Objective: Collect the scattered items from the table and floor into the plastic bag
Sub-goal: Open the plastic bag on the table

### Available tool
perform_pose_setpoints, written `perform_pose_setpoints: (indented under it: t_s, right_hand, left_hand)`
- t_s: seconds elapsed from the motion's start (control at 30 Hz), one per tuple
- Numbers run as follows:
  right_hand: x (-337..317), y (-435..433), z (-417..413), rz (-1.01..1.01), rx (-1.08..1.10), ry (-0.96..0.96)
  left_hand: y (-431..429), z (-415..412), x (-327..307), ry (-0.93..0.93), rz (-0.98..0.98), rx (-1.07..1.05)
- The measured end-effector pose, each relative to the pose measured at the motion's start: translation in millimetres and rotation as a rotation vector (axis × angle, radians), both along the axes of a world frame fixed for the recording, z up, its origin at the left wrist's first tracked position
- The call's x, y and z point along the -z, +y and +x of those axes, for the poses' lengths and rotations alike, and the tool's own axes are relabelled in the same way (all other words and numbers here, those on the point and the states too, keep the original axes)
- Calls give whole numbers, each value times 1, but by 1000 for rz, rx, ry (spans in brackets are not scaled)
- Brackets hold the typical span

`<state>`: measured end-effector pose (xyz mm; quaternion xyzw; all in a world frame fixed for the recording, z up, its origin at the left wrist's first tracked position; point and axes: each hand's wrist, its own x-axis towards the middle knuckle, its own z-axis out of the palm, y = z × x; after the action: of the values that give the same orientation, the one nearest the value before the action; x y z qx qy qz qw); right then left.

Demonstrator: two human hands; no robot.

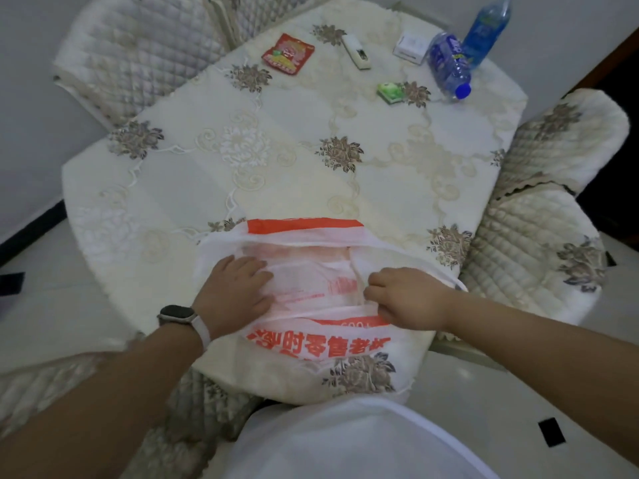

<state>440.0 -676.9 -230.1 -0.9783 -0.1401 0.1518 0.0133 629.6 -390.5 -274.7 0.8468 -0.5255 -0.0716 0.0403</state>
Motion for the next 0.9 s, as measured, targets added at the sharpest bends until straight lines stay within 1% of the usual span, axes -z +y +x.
perform_pose_setpoints:
  t_s: [0.07,0.1,0.17,0.2,0.27,0.33,0.4,0.43,0.5,0.6,0.67,0.8,0.83,0.87,0.9]
  right_hand:
    - [2,6,20,5,-81,-122]
    - [2,7,31,-26,-105,-165]
    - [6,0,51,-108,-91,-190]
    - [7,-7,59,-129,-57,-187]
    - [12,-21,73,-129,16,-179]
    - [17,-34,83,-124,52,-169]
    - [24,-46,90,-133,53,-160]
    - [27,-52,93,-144,52,-146]
    - [32,-61,101,-166,66,-104]
    - [38,-72,109,-184,81,-45]
    - [40,-73,111,-152,58,-48]
    - [26,-53,103,-12,-112,-117]
    - [19,-46,97,37,-147,-88]
    - [11,-38,89,96,-163,-7]
    - [3,-31,82,137,-151,132]
  left_hand:
    - [-10,-26,-8,81,-51,25]
    - [-16,-39,-11,165,-20,33]
    - [-30,-62,-18,302,154,39]
    - [-35,-71,-16,310,233,37]
    - [-41,-82,-10,297,300,24]
    - [-41,-89,-3,266,257,44]
    - [-37,-96,3,172,147,132]
    - [-34,-101,5,135,123,170]
    - [-27,-111,8,68,32,186]
    - [-15,-126,12,39,-100,109]
    - [-10,-133,12,22,-125,63]
    - [-20,-137,4,65,-141,-63]
    - [-26,-137,2,64,-151,-88]
    - [-32,-136,-2,54,-157,-110]
    - [-37,-135,-5,47,-160,-130]
